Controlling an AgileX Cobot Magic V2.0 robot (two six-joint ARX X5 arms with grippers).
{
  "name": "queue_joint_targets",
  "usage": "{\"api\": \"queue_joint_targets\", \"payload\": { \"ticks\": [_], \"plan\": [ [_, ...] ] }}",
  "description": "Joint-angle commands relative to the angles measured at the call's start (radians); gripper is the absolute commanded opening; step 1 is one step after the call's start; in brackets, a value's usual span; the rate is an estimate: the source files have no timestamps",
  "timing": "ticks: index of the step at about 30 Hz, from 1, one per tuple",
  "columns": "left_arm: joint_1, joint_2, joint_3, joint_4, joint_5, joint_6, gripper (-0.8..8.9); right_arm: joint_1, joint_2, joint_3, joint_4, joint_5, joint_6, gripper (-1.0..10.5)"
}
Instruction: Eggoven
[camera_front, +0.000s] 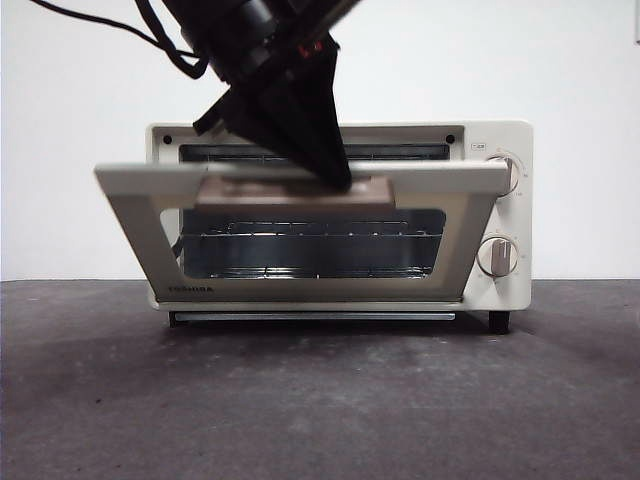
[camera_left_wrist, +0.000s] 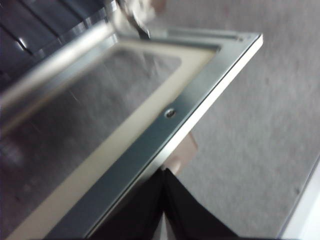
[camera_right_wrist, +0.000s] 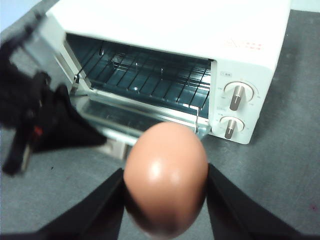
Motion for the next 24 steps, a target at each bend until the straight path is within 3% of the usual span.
{"api": "queue_joint_targets", "payload": {
  "ticks": [1, 5, 9, 16, 24],
  "plan": [
    [-0.035, 0.001, 0.01, -0.016, -0.011, 0.001, 0.07, 0.01, 0.02, 0.014, 0.017, 0.005, -0.013, 0.0],
    [-0.049, -0.096, 0.01, -0.028, -0.011, -0.026, 0.07, 0.008, 0.079, 0.014, 0.02, 0.004, -0.027, 0.0],
    [0.008, -0.251, 0.009, -0.066, -0.011, -0.03, 0.07, 0.007, 0.172, 0.014, 0.109, -0.013, -0.04, 0.0],
    [0.195, -0.584, -0.08, -0.143, -0.012, -0.053, 0.07, -0.096, 0.411, 0.013, 0.308, -0.229, -0.05, 0.0],
    [0.333, -0.856, -0.309, -0.161, -0.011, -0.1, 0.06, -0.157, 0.623, 0.013, 0.459, -0.277, -0.05, 0.0]
  ]
}}
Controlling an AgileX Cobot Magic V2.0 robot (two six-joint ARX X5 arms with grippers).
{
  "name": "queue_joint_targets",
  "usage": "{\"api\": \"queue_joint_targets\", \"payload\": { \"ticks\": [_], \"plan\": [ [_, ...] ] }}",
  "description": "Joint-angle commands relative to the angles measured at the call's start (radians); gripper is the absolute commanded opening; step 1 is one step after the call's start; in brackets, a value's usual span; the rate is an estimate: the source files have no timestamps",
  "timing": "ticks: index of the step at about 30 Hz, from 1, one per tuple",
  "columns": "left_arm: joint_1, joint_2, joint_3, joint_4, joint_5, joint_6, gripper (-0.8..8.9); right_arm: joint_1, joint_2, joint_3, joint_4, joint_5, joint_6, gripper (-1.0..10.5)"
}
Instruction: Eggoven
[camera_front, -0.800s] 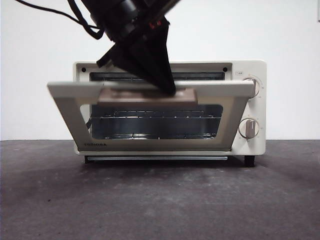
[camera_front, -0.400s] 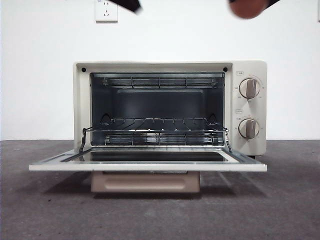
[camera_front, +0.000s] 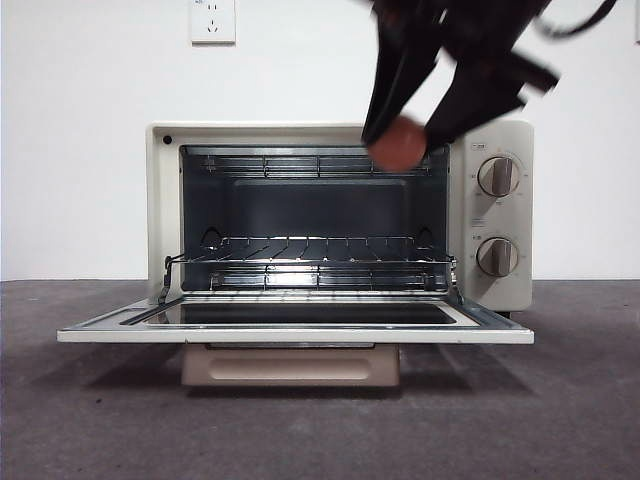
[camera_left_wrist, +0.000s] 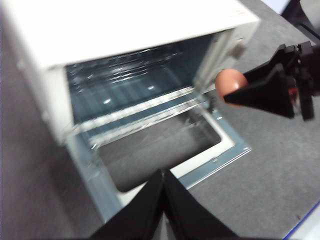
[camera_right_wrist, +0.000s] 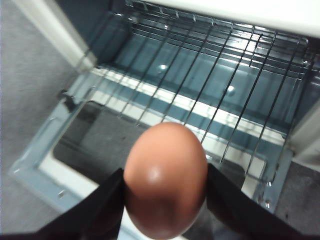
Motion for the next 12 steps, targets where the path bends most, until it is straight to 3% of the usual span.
{"api": "queue_joint_targets", "payload": {
  "ticks": [1, 12],
  "plan": [
    [0.029, -0.073, -0.064, 0.003, -0.001, -0.036, 0.06, -0.01, 0.077, 0.013, 0.071, -0.003, -0.008, 0.0],
    [0.053, -0.207, -0.164, -0.063, 0.0, -0.063, 0.06, -0.087, 0.256, 0.013, 0.249, -0.003, -0.018, 0.0]
  ]
}}
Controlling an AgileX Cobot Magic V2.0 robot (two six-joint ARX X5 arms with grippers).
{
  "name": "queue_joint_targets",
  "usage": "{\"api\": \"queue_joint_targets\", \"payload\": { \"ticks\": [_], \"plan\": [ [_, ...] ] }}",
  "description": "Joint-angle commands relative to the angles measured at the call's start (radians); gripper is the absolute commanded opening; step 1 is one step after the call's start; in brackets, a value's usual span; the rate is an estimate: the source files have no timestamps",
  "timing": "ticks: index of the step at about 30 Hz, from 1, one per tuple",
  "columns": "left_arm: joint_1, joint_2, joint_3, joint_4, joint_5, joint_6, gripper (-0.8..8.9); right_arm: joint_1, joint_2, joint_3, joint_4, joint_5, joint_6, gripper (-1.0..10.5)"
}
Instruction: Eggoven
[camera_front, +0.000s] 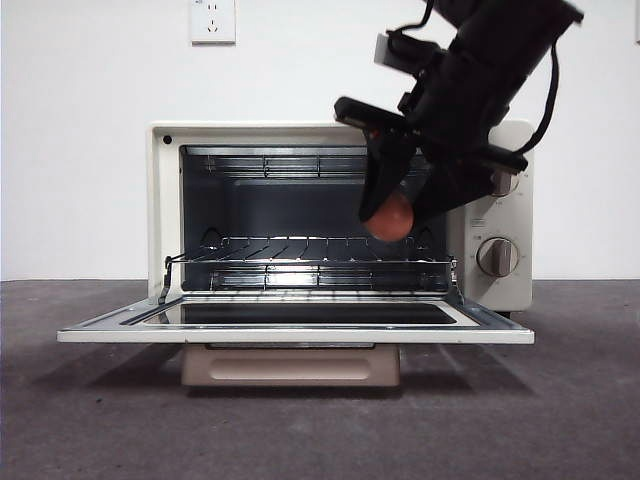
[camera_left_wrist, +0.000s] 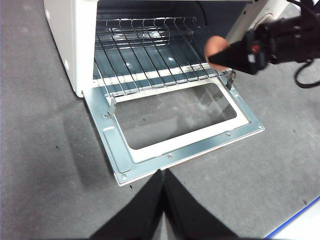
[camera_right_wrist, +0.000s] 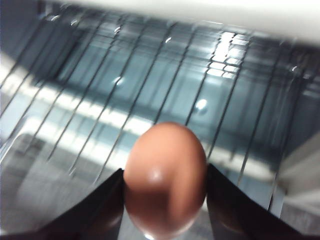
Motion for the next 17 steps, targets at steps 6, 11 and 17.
{"api": "queue_joint_targets", "payload": {
  "ticks": [6, 11, 17],
  "plan": [
    [-0.002, 0.002, 0.005, 0.008, -0.001, -0.005, 0.06, -0.003, 0.071, 0.013, 0.045, 0.01, -0.014, 0.0],
    [-0.002, 0.004, 0.005, 0.009, -0.001, -0.006, 0.06, -0.003, 0.074, 0.013, 0.035, 0.01, -0.014, 1.4],
    [-0.002, 0.009, 0.005, 0.019, -0.001, -0.015, 0.06, -0.003, 0.074, 0.013, 0.037, 0.011, -0.013, 2.8]
  ]
}}
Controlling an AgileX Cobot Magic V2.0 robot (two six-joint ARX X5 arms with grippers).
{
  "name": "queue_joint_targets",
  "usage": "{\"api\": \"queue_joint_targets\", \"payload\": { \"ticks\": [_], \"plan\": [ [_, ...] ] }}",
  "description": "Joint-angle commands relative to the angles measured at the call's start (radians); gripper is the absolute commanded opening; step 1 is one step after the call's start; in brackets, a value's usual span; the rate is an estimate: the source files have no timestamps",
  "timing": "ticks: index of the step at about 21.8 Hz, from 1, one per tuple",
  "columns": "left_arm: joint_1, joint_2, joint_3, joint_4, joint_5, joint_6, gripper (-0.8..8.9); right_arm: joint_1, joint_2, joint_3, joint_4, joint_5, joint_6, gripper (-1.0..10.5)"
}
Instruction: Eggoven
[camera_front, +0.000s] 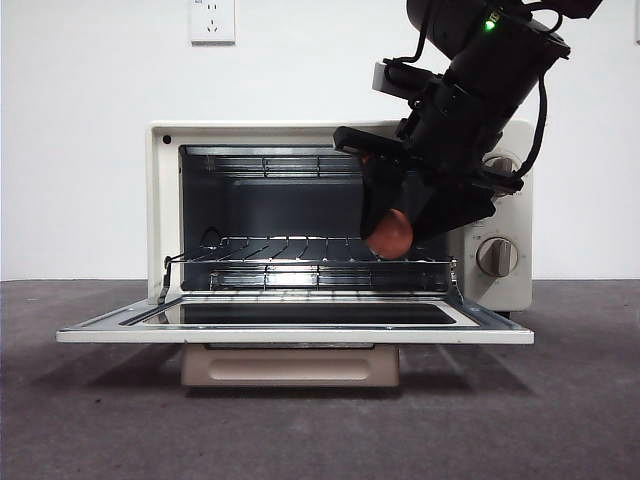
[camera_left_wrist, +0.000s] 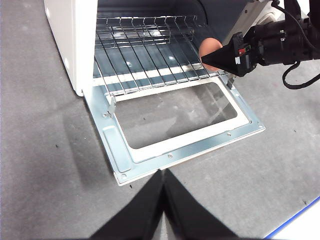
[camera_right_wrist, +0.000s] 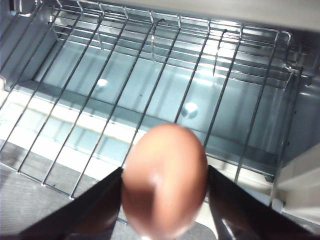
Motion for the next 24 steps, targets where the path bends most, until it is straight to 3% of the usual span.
{"api": "queue_joint_targets", "payload": {
  "ticks": [1, 16, 21, 24],
  "plan": [
    [-0.002, 0.006, 0.005, 0.026, -0.001, -0.014, 0.06, 0.008, 0.025, 0.013, 0.003, 0.001, -0.008, 2.9],
    [-0.002, 0.053, 0.005, 0.048, -0.002, -0.006, 0.06, 0.011, -0.108, 0.014, -0.09, 0.0, -0.009, 3.2],
    [0.027, 0.178, -0.044, 0.203, 0.0, -0.014, 0.06, 0.043, -0.327, 0.014, -0.258, 0.001, -0.025, 3.2],
    [0.085, 0.282, -0.104, 0.332, 0.071, -0.038, 0.06, 0.058, -0.498, 0.014, -0.369, 0.003, -0.046, 3.2]
  ]
}}
